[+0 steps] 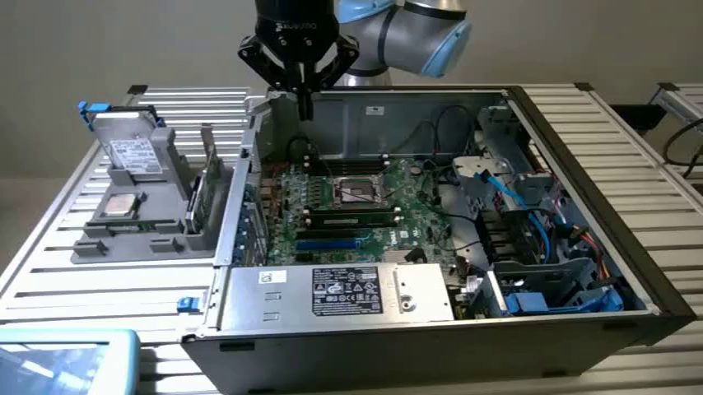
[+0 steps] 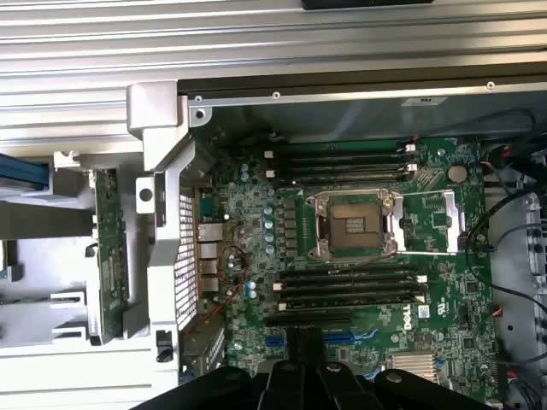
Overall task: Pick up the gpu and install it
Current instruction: 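Reach for the gpu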
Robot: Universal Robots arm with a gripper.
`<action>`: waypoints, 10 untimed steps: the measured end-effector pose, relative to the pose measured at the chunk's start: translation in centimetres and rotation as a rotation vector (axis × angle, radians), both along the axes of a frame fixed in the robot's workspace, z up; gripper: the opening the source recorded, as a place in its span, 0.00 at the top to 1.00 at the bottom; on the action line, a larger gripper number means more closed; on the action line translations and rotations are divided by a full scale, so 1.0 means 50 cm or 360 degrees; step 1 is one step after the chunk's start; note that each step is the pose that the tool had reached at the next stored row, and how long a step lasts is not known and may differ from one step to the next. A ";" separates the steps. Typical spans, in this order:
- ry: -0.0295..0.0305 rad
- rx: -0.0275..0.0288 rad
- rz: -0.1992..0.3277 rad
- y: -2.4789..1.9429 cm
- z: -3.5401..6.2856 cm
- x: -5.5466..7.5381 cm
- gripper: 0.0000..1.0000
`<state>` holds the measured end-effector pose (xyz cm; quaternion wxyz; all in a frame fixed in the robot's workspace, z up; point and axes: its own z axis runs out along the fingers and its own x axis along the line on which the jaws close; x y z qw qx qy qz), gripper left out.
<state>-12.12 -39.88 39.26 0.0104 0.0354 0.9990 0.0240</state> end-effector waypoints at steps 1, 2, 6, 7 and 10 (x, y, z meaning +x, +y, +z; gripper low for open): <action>0.00000 0.00000 0.0000 0.0000 0.000 0.000 0.88; 0.00000 0.00000 0.0000 0.0000 0.000 0.000 0.88; 0.00000 0.00000 0.0000 0.0000 0.000 0.000 0.88; 0.00000 -0.00001 0.0000 0.0000 0.000 0.000 0.88; 0.00000 0.00000 0.0000 0.0000 0.000 0.000 0.88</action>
